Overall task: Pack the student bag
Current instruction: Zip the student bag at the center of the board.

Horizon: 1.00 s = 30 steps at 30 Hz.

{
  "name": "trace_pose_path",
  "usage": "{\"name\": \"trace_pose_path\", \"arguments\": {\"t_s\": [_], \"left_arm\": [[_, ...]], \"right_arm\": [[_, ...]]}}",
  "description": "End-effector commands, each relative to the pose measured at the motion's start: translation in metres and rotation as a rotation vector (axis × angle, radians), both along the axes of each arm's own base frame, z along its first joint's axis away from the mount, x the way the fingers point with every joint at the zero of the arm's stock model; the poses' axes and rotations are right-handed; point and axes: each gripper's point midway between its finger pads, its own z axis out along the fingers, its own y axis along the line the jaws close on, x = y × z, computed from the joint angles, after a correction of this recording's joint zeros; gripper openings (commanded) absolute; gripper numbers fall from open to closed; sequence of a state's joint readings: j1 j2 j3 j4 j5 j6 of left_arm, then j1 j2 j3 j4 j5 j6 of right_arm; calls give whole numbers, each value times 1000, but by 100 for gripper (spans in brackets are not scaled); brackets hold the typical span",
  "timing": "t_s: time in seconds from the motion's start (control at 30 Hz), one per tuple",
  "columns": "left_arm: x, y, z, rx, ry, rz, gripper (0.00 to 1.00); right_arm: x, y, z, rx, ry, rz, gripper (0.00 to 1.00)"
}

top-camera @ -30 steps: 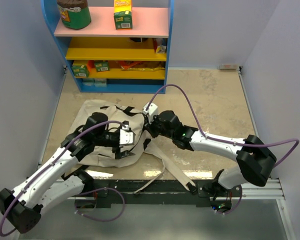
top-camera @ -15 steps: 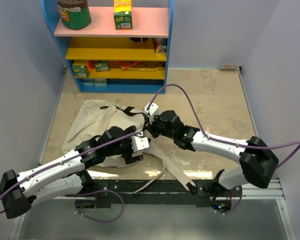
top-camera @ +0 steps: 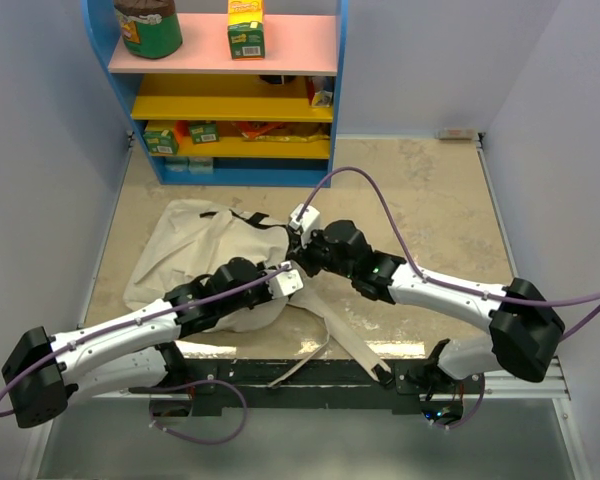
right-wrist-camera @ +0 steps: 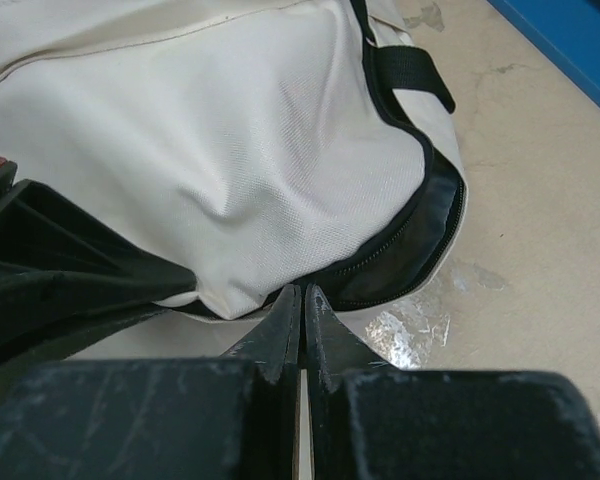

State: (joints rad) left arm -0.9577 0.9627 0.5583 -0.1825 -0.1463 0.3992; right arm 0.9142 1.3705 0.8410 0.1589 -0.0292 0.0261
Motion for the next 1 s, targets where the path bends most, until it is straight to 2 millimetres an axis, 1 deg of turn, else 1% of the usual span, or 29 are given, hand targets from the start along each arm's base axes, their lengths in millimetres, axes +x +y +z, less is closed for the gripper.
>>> {"name": "trace_pose_path", "arguments": {"t_s": [0.0,0.1,0.13,0.17,0.23,0.27,0.3,0.33,0.37,0.43,0.47,0.53,0.57,0.63,0.67,0.7,0.73,0.77,0.8,0.87,0.97], "left_arm": [[-12,-13,5,-28,17,-108,0],[-28,-19,6,-31,50,-207,0],[-31,-21,7,-36,54,-231,0],[-40,-23,7,-42,78,-275,0],[-49,-27,13,-54,87,-341,0],[-61,-29,11,-52,117,-407,0],[-68,-31,15,-53,124,-455,0],[-75,-33,17,-60,137,-493,0],[-90,-33,16,-60,175,-569,0],[-104,-36,23,-68,184,-653,0],[-116,-34,21,-56,204,-722,0],[-135,-34,27,-64,220,-830,0],[-143,-30,25,-43,226,-874,0],[-159,-28,33,-51,230,-967,0],[-166,-23,30,-25,229,-1015,0],[-172,-22,33,-15,219,-1056,0],[-178,-20,33,-5,222,-1090,0],[-184,-13,29,29,219,-1138,0],[-190,-11,30,44,214,-1177,0],[-198,-5,29,76,207,-1243,0],[-204,-4,32,98,175,-1313,0]], "right_arm": [[10,1,18,29,-30,-21,0],[22,-4,18,33,-21,-66,0],[25,-5,13,27,-12,-75,0],[30,-8,12,21,-12,-100,0],[40,-11,6,6,-9,-126,0],[44,-12,4,-1,-7,-139,0],[52,-16,6,2,-11,-160,0],[56,-17,6,0,-9,-170,0],[60,-19,3,-9,-7,-181,0],[68,-22,6,-5,-12,-202,0],[70,-23,6,-7,-12,-206,0],[76,-27,9,-10,-17,-225,0],[77,-27,10,-11,-21,-225,0],[81,-29,11,-21,-23,-234,0],[81,-29,11,-23,-25,-233,0],[84,-31,12,-25,-27,-241,0],[84,-31,11,-29,-27,-244,0],[85,-31,11,-32,-28,-246,0],[87,-32,8,-40,-25,-252,0],[90,-34,6,-47,-26,-263,0],[95,-35,-1,-65,-23,-279,0]]}}
